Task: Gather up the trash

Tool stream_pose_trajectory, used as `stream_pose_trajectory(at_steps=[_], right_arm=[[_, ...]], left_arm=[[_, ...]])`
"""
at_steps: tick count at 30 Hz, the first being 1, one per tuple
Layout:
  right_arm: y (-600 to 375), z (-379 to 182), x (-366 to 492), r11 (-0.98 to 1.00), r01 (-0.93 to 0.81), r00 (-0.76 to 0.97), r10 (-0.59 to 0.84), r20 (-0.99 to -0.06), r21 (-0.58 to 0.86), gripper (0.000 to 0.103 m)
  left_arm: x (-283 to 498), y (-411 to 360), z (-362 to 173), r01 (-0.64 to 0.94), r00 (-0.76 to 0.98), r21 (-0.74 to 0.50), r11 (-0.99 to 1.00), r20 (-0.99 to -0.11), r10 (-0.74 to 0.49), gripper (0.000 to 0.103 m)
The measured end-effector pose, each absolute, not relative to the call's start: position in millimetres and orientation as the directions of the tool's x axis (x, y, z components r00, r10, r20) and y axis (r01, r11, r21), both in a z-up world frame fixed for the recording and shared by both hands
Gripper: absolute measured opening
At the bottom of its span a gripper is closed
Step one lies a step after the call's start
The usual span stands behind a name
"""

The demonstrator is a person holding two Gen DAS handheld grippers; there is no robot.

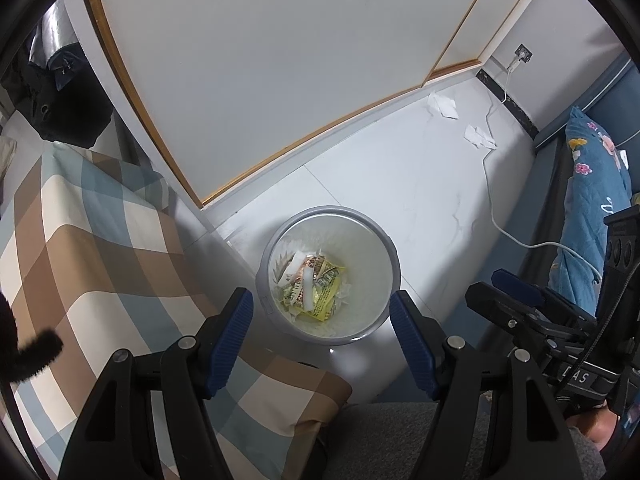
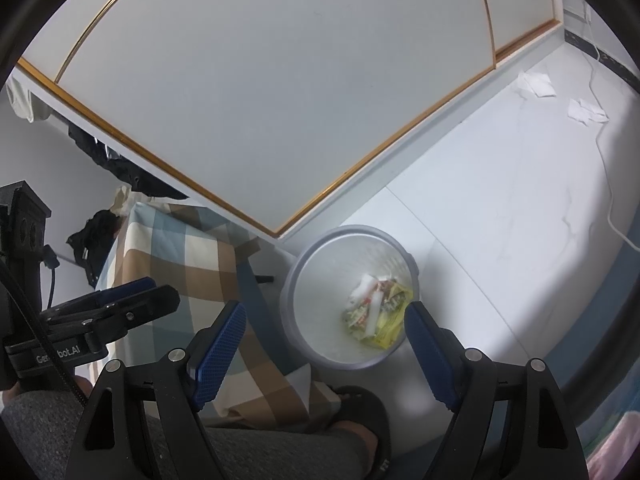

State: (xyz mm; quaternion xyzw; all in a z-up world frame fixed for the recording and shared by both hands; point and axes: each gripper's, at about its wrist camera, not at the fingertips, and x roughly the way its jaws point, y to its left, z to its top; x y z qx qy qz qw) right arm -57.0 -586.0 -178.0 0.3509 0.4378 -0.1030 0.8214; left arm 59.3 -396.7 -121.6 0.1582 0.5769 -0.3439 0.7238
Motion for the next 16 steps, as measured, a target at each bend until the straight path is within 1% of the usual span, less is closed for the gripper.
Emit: stream_pose_trajectory(at_steps=[5,16], right_arm=[[-586.3,-179.0,-57.2,0.731,0.479,0.593,0.14,-0.793,0.486,0.082],[-585.4,-173.4,-56.6,0.736,0.476,0.593,0.136,-0.794,0.482,0.082]], left_arm=[[60.0,-395.8,-121.8,0.677,0.099,-0.17,0.716,-0.943,-0.319,0.067],[57.4,-392.4,-113.9,0.685,0.113,-0.21,0.698,-0.915,-0.386,0.067]])
